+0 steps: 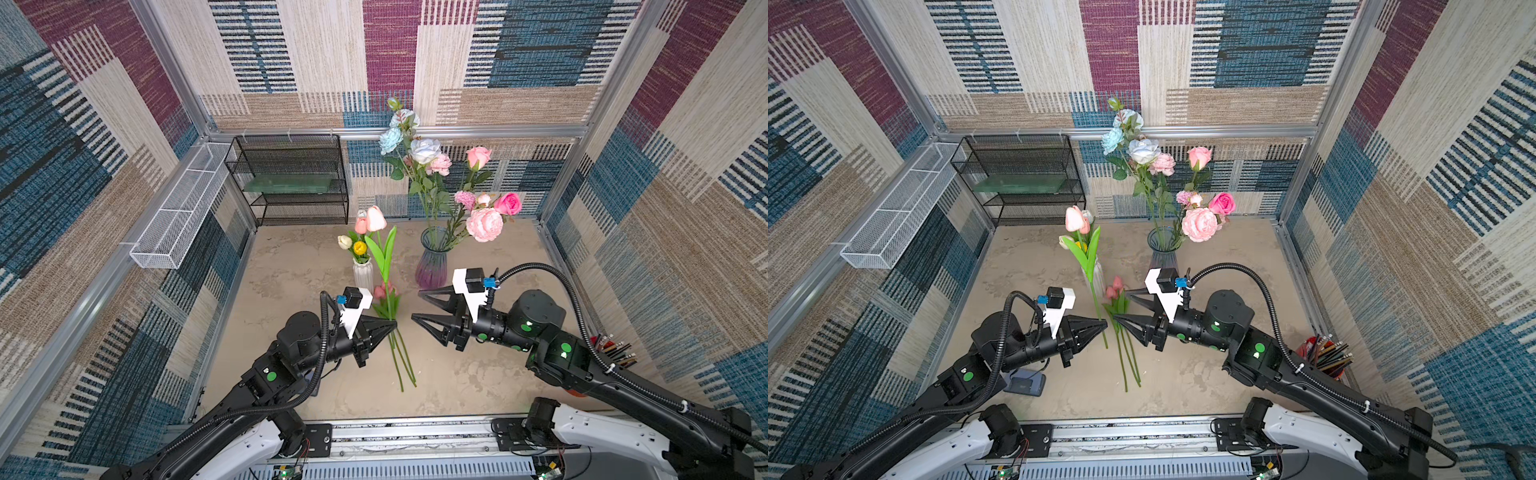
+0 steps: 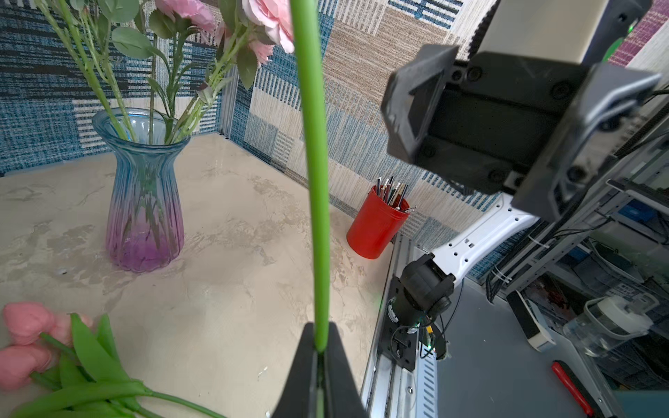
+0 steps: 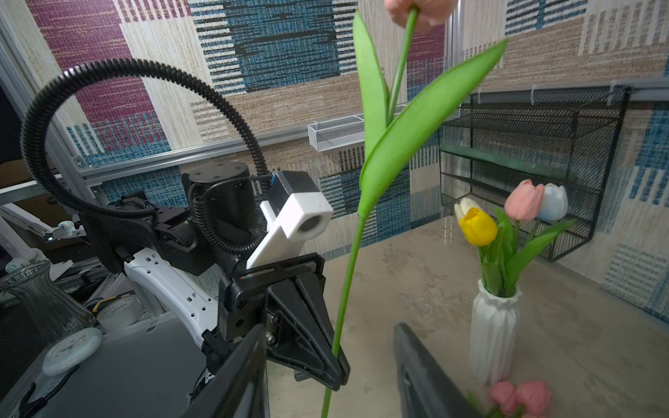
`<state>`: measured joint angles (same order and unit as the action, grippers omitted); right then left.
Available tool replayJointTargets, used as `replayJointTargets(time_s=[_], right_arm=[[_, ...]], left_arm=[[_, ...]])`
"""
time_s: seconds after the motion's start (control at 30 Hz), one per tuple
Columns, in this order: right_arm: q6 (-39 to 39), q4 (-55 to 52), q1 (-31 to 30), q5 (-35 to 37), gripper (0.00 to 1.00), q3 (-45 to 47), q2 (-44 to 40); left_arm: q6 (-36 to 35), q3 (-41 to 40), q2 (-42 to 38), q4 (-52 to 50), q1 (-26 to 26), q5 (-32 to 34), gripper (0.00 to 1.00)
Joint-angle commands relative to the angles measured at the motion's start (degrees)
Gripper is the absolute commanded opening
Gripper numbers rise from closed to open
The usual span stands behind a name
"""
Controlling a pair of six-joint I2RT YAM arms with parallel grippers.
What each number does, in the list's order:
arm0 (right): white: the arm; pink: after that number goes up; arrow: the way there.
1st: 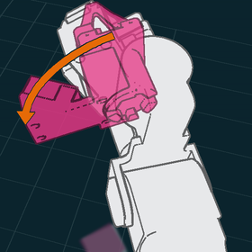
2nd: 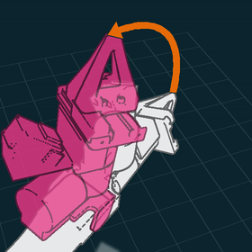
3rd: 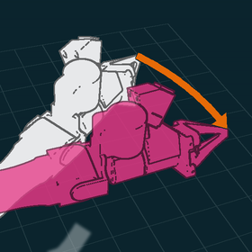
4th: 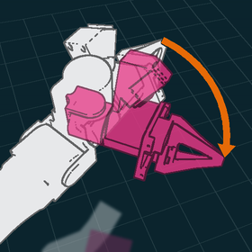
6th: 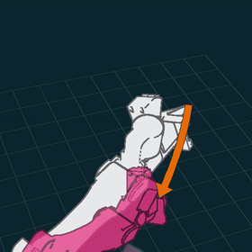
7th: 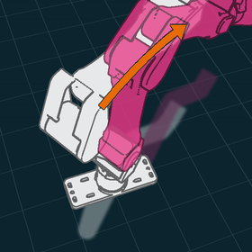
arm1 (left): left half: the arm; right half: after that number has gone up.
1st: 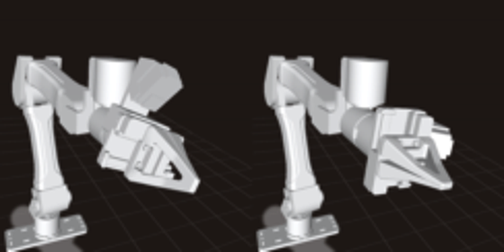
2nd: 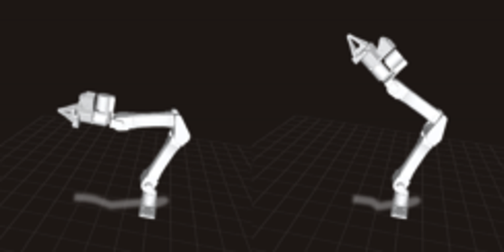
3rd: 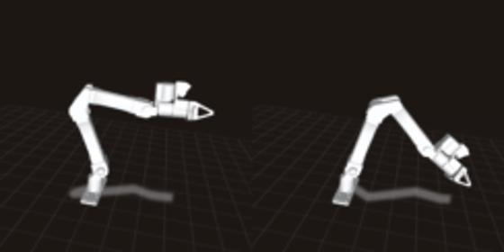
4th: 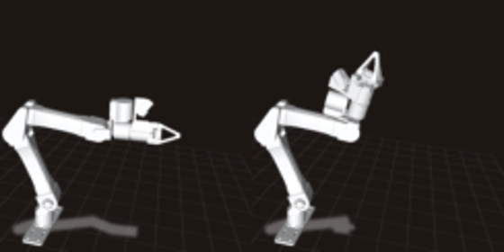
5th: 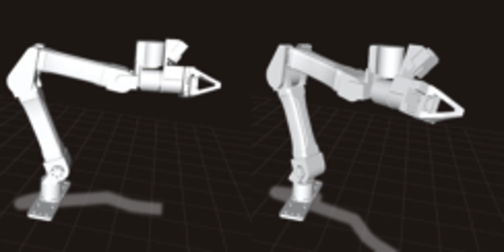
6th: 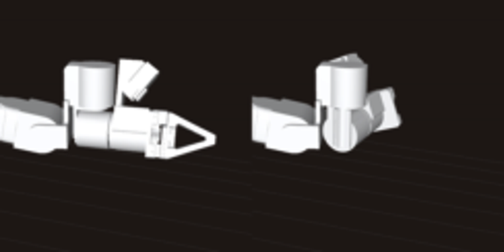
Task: Pick out pink flowers from the vase
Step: Pick up the flower from the vase.
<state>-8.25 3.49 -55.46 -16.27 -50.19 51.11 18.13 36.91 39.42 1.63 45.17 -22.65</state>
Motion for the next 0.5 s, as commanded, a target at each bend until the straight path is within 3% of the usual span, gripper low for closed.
replayJointTargets(time_s=[0.0, 0.47], right_arm=[[-2.88, 4.64, -0.86, 2.28, 0.56, -0.21, 2.11], [-4.66, 2.82, -1.47, 2.70, 0.54, -5.31, 11.51]], left_arm=[[3.35, -0.23, 0.31, 3.84, 0.05, 0.20, 0.00], [4.19, -0.79, 0.09, 3.21, 0.09, -1.09, 0.00]])
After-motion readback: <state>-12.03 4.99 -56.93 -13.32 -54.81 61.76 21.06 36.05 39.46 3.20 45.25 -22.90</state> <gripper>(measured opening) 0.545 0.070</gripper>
